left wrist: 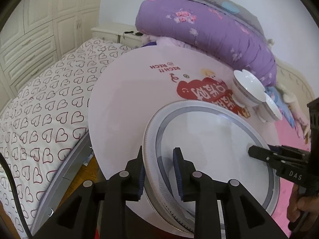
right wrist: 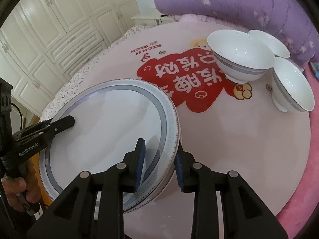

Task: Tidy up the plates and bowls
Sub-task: 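Lower the held plate onto the plate stack with both tools, then open both tools and release the plate on the stack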

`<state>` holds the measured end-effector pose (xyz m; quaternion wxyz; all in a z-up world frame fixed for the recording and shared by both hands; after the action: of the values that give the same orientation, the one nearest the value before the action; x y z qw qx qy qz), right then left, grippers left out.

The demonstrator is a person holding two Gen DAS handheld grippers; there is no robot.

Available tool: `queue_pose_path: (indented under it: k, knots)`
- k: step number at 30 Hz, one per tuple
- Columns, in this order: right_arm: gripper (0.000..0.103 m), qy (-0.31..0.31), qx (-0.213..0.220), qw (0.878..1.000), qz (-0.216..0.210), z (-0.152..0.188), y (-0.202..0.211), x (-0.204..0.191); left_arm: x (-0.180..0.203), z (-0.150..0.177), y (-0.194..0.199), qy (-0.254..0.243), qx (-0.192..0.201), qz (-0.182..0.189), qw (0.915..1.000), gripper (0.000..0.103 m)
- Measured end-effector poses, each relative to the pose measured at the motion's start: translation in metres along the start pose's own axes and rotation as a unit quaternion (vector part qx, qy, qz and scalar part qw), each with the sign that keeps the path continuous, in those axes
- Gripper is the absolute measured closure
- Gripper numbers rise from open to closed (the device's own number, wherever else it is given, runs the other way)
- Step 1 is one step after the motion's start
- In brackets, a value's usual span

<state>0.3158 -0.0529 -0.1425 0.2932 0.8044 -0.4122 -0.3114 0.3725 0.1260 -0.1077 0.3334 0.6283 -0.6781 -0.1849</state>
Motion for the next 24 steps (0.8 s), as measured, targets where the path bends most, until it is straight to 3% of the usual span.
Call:
queue_pose_path:
  k: [7,9,14,22,24]
  knots:
    - [0.072,-0.004,-0.018,1.0,0.002,-0.003,-0.004,-0.001,-0.002,-0.01,-0.004,0.008,-0.033,0.021,0.9992,0.064]
    - [0.072,-0.002,-0.019,1.0,0.006,-0.004,-0.003,-0.001,-0.007,-0.016,-0.007,0.025,-0.043,0.039,0.998,0.055]
    - [0.069,0.011,-0.014,1.0,0.01,-0.003,-0.003,-0.005,-0.023,-0.024,-0.014,0.071,-0.053,0.073,0.9934,0.051]
    - [0.07,0.017,-0.011,1.0,0.006,-0.002,-0.004,-0.01,-0.024,-0.021,-0.014,0.059,-0.046,0.066,0.995,0.051]
    - [0.072,0.013,0.002,1.0,-0.004,-0.005,0.002,-0.009,-0.025,-0.021,-0.012,0.045,-0.043,0.045,0.997,0.038]
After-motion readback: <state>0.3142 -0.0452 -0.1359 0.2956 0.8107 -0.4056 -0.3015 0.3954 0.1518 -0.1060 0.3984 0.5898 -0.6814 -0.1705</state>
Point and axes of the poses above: each gripper's, at about its wrist camera, not at the fingertips, and y roughly against the way its jaws point, x to its right, z to its underside, the point moved 2 cm from there along -y, roughly the way its jaws point, and after that the axes turned 12 degrees about x, right-handed, at the moved point
